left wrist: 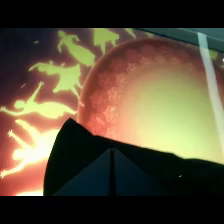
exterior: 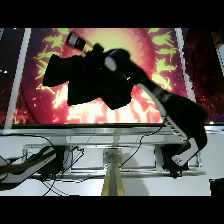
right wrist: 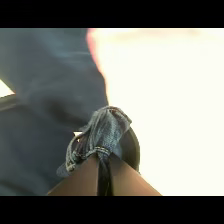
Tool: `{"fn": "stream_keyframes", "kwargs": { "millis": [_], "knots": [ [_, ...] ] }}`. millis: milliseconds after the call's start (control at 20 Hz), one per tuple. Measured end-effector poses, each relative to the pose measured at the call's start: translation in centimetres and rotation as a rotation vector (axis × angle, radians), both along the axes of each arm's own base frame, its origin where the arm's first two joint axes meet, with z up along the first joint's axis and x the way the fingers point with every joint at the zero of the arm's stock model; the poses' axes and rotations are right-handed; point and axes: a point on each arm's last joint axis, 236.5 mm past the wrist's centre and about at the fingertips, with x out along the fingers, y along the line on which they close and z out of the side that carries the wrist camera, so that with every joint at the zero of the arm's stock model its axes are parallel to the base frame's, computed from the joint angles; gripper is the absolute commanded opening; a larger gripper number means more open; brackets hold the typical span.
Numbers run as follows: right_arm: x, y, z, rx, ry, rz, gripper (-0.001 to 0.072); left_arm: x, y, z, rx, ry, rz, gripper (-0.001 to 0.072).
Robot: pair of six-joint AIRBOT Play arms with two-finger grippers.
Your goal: Fold the clothes and pants, and hang the long-sleeved shirts on hangers.
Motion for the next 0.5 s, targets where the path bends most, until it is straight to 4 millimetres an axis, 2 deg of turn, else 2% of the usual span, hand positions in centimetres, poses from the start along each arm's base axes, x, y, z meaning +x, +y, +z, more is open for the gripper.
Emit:
{"fn": "stream_keyframes", "kwargs": {
  "millis": [100,200,300,400,500],
  "knots": [
    [2.3,-6.7,4.1,0.048,0.02,-0.148,0.0044,-0.9,0.0,-3.0,0.04,0.101,-0.036,0.0026],
    [3.5,-14.1,7.1,0.086,0.059,-0.306,0.0044,-2.5,-0.6,-8.4,0.021,0.259,-0.088,0.0026],
    [3.4,-20.9,8.5,0.096,0.121,-0.443,0.0045,-4.3,-2.0,-14.7,-0.044,0.412,-0.151,0.0027],
    [2.8,-25.8,9.5,0.117,0.158,-0.547,0.0045,-7.1,-4.1,-21.4,-0.132,0.56,-0.23,0.0027],
    [2.3,-29.0,9.7,0.134,0.193,-0.615,0.0045,-10.4,-6.1,-27.4,-0.216,0.687,-0.274,0.0037]
  ]
}}
